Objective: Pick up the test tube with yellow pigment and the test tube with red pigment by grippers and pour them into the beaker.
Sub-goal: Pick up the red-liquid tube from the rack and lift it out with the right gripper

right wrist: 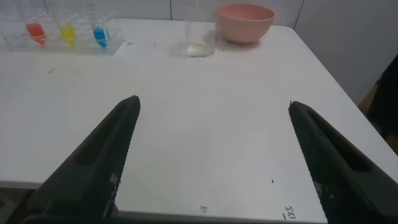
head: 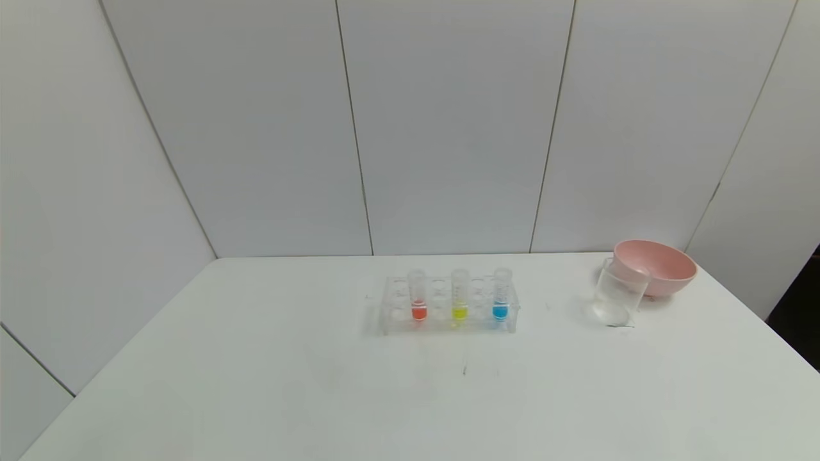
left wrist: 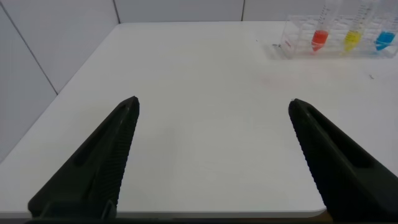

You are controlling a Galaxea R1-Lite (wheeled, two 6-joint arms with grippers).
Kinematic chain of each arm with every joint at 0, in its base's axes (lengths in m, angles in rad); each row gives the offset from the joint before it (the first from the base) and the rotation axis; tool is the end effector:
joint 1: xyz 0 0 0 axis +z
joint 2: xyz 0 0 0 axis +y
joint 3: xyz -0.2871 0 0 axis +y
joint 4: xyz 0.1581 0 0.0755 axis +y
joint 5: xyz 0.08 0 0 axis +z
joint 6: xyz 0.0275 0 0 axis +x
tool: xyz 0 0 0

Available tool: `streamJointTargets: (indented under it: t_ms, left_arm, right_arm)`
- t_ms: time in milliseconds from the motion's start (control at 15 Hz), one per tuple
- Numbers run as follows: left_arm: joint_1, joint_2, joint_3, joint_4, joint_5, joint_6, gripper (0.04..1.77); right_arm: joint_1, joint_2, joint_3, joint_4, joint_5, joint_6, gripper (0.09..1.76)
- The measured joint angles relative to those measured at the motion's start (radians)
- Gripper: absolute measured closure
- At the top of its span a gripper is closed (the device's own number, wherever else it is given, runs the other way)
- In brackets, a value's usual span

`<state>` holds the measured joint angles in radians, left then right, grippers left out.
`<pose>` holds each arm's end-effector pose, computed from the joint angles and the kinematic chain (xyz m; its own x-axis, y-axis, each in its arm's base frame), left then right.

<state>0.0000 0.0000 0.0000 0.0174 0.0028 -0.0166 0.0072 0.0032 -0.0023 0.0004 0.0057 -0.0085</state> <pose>-0.0215 0.0001 0.0736 0.9998 0.0028 -0.0174 -0.0031 0.9999 -0.0165 -0.0214 0.0000 0.0761 0.9999 0.0129 -0.0013 -0.0129 0.9999 -0.0085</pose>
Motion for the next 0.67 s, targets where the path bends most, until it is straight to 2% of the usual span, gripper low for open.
streamJointTargets:
  t_ms: [667]
  left_arm:
    - [0.000, 0.000, 0.000, 0.000, 0.000, 0.000, 0.09]
  right_arm:
    - [0.000, 0.000, 0.000, 0.001, 0.000, 0.000, 0.14]
